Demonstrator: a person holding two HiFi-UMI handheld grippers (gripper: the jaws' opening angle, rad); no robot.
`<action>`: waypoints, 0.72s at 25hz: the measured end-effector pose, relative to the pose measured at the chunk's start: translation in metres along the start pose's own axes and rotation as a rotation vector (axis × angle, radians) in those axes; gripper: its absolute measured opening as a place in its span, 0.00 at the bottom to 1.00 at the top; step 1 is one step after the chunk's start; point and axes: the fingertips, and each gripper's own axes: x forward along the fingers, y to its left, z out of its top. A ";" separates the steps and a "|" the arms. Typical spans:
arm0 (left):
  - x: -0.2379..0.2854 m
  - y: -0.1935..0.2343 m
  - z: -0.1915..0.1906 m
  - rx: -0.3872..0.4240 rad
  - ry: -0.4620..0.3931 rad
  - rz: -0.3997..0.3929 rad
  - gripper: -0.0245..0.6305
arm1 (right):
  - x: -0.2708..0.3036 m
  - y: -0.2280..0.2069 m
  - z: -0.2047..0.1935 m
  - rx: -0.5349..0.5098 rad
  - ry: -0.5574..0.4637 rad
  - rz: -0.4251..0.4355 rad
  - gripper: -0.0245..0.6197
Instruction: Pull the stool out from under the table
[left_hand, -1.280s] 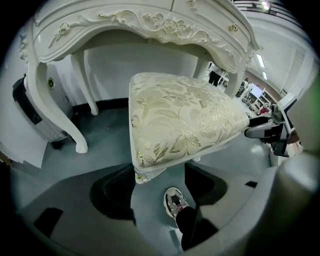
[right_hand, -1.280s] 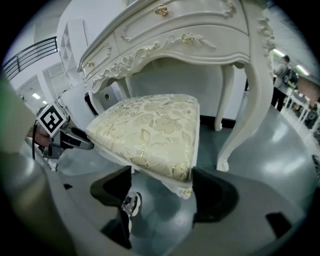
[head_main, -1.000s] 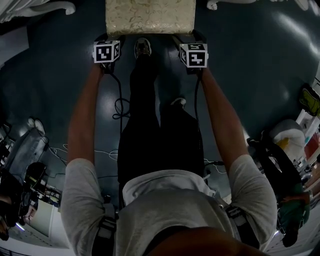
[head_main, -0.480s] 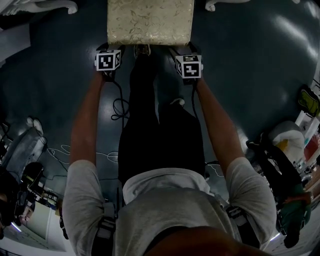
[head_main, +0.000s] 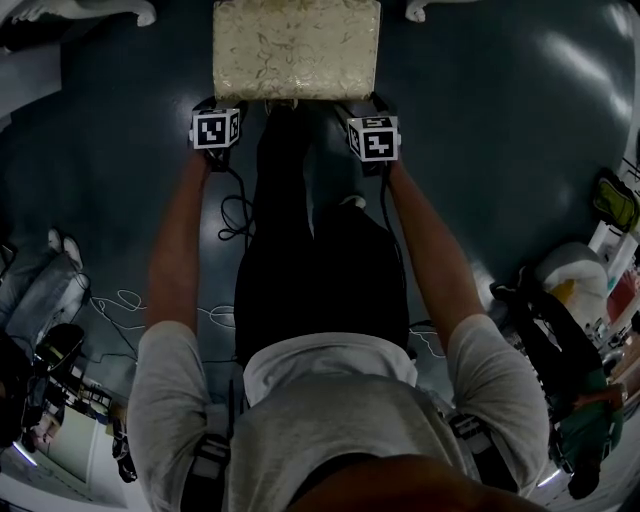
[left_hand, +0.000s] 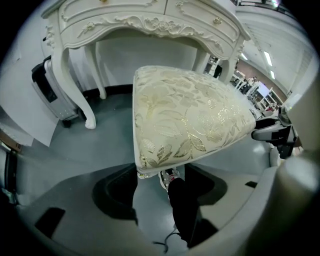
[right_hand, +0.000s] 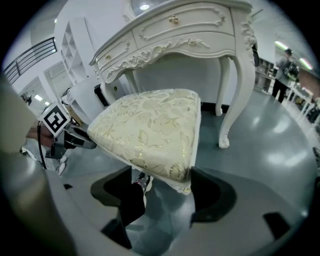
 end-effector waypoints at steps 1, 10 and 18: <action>-0.001 -0.001 -0.001 -0.014 0.005 0.007 0.49 | -0.005 -0.002 -0.001 0.007 0.003 0.006 0.61; -0.062 -0.056 -0.014 -0.053 -0.105 0.125 0.11 | -0.098 0.022 0.008 -0.029 -0.106 0.014 0.20; -0.230 -0.179 0.050 -0.033 -0.439 0.088 0.06 | -0.260 0.049 0.073 -0.109 -0.392 -0.032 0.06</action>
